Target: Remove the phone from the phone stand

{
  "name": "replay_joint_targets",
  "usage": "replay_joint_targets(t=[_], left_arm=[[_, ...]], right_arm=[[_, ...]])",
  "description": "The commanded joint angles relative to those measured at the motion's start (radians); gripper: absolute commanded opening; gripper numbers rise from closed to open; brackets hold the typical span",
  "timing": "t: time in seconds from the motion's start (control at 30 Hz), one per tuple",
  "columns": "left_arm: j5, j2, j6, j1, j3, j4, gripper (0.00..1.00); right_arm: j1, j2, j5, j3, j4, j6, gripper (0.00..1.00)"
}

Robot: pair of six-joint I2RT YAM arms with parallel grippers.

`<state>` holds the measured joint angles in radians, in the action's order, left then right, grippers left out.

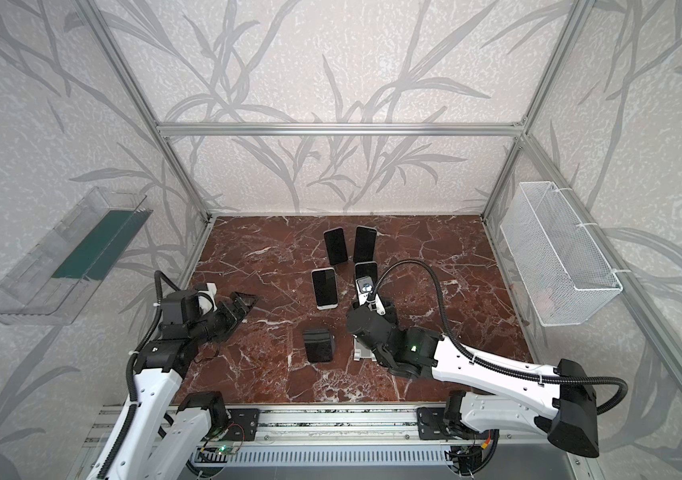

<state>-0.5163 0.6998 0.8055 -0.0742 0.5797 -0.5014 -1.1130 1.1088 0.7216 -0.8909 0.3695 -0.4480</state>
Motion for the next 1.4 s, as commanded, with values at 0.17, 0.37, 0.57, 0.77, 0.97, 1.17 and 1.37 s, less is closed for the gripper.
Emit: replay_joint_targets(t=[0.17, 0.37, 0.57, 0.77, 0.97, 1.17, 1.37], left_arm=[[0.01, 0.017, 0.001, -0.007, -0.011, 0.009, 0.92], [0.003, 0.031, 0.004, -0.007, -0.016, 0.021, 0.92], [-0.04, 0.043, 0.022, -0.007, -0.049, 0.102, 0.92], [-0.025, 0.043, -0.003, -0.007, -0.042, 0.088, 0.93], [-0.02, 0.035, -0.015, -0.007, -0.012, 0.088, 0.94], [-0.01, 0.064, 0.013, -0.007, 0.052, 0.113, 0.96], [-0.001, 0.144, -0.001, -0.007, 0.15, 0.142, 0.96]], right_arm=[[0.19, -0.073, -0.087, -0.113, 0.053, 0.106, 0.65], [0.381, -0.062, -0.25, -0.145, 0.034, 0.172, 0.66], [0.545, 0.022, -0.387, -0.167, -0.036, 0.204, 0.65], [0.705, 0.141, -0.526, -0.208, -0.103, 0.215, 0.64], [0.806, 0.256, -0.631, -0.302, -0.107, 0.267, 0.63], [0.881, 0.354, -0.67, -0.383, -0.087, 0.307, 0.63], [0.918, 0.47, -0.709, -0.494, -0.013, 0.334, 0.63]])
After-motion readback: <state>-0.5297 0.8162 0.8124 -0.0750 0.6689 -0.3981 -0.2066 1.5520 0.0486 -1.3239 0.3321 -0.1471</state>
